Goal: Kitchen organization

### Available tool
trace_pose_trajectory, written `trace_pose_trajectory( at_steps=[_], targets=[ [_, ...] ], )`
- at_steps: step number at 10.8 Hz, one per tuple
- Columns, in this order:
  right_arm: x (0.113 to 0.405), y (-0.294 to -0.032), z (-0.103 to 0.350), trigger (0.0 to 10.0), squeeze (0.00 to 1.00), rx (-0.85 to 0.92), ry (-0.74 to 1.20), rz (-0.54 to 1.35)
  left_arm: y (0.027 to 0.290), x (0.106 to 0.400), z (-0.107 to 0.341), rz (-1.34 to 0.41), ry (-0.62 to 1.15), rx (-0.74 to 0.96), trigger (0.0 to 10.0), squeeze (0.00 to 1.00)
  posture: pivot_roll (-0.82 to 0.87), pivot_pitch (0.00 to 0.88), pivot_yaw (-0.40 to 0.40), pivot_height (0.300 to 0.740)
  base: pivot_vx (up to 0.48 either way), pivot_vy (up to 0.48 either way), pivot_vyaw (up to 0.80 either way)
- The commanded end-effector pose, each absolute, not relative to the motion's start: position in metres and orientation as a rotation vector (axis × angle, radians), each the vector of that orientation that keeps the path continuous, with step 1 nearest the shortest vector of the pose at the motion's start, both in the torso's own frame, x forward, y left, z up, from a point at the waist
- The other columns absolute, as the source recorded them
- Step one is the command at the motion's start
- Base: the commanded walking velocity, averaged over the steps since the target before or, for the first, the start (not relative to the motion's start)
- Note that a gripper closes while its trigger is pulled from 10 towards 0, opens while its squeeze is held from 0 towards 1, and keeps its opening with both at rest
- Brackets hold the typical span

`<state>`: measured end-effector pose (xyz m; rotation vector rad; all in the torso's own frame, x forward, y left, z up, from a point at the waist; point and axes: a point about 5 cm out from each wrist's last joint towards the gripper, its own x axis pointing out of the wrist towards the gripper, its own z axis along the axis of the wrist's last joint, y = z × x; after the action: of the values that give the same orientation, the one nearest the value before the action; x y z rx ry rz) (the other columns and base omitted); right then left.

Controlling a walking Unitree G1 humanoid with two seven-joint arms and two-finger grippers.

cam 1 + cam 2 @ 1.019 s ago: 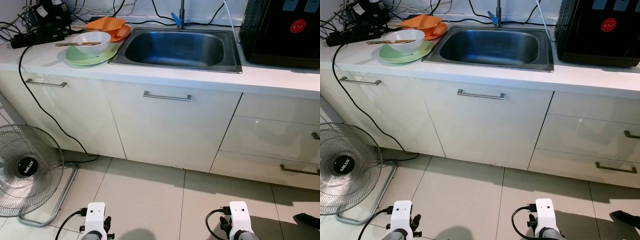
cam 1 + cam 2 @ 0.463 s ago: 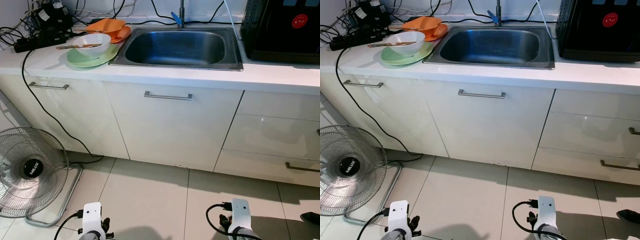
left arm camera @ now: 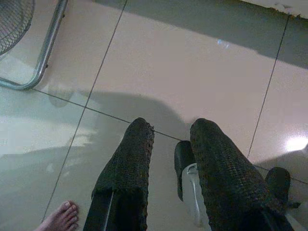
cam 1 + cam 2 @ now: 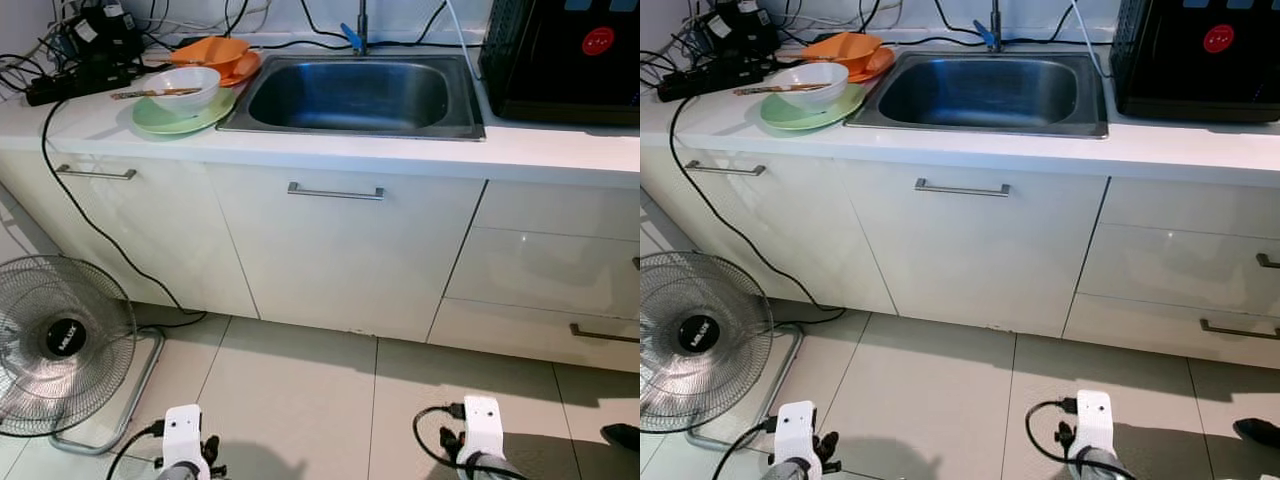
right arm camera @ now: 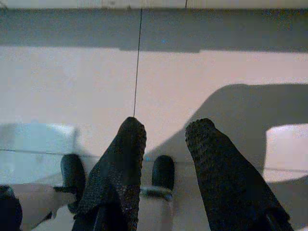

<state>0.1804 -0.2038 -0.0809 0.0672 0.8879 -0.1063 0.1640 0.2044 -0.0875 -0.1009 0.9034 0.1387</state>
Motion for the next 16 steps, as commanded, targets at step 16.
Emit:
trace_pose_trajectory(
  at_steps=[16],
  targets=[
    [0.322,-0.204,0.086,10.0,0.0,0.054,-0.048,-0.002,0.209,0.28,0.026,0.028,0.169,-0.07,10.0,0.0,0.01,0.0,0.102,0.74,0.0,0.0,0.0]
  ],
)
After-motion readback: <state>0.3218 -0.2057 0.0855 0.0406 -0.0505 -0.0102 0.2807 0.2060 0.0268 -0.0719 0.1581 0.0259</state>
